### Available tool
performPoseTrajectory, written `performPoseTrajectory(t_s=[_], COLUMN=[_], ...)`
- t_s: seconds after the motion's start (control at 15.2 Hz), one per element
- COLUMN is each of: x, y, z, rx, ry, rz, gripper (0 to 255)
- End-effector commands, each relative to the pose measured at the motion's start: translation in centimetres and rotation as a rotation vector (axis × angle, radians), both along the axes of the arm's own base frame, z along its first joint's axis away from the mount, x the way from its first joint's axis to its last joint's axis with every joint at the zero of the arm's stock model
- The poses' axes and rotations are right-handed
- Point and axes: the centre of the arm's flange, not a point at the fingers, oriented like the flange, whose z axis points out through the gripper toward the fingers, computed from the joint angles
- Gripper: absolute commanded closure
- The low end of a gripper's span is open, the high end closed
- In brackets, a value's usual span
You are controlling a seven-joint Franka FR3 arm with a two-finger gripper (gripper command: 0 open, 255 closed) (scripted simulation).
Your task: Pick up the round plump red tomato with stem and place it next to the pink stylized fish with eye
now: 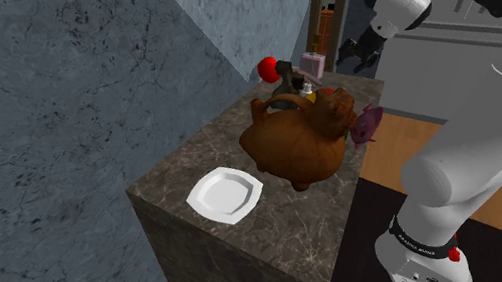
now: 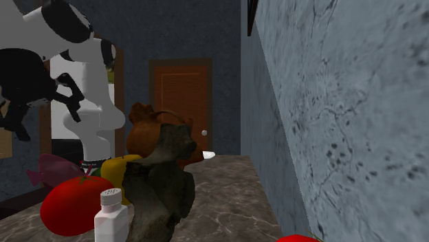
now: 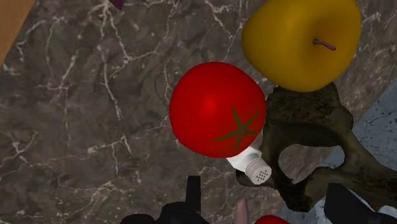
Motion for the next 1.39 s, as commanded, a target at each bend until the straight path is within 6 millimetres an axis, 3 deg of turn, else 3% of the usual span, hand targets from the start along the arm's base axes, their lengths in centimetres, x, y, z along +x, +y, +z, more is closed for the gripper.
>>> performPoseTrajectory(t_s=[0.0,0.26,0.79,1.32], x=[4.4,13.0,13.3,13.3], y=[1.8,4.9,4.4,4.4], z=[0.0,-2.5,-6.5,-6.5], rx=[-0.063,-0.179,-0.181,-0.181], ry=[0.16,0.478,0.484,0.484], rz=[-0.012,-0.025,-0.025,-0.025], gripper=[0,0,0,0])
